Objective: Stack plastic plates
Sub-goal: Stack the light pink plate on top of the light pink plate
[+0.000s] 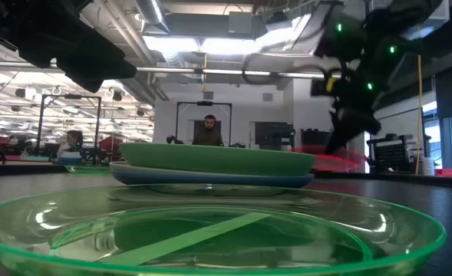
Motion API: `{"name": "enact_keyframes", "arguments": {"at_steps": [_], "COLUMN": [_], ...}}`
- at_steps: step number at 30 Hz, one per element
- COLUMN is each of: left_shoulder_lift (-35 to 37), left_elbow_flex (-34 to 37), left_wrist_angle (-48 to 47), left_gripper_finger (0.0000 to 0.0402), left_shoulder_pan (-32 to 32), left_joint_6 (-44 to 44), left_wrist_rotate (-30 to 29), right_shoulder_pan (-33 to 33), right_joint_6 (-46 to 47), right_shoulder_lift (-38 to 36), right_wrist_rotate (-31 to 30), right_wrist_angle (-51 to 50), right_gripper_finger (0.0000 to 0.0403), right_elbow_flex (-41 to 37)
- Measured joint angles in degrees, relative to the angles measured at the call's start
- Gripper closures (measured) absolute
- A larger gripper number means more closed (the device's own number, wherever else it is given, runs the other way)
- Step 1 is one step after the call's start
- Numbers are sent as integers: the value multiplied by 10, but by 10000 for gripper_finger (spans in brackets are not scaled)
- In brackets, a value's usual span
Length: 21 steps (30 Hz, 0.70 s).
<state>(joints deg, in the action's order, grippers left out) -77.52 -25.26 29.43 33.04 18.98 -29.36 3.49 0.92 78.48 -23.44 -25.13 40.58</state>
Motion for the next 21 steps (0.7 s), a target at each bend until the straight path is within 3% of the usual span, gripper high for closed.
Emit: {"name": "enact_keyframes", "arguments": {"at_steps": [9, 21], "left_shoulder_lift": [0, 0], "left_elbow_flex": [0, 0], "left_wrist_angle": [0, 0], "left_gripper_finger": [274, 274], "left_shoulder_pan": [0, 0], "left_joint_6": [0, 0], "left_wrist_rotate": [0, 0], "right_shoulder_pan": [-84, -157], "right_joint_6": [-20, -43], "right_shoulder_lift": [0, 7], "right_wrist_rotate": [37, 114], "right_wrist_angle": [108, 288], "right_gripper_finger": [402, 402], "right_elbow_flex": [51, 57]}}
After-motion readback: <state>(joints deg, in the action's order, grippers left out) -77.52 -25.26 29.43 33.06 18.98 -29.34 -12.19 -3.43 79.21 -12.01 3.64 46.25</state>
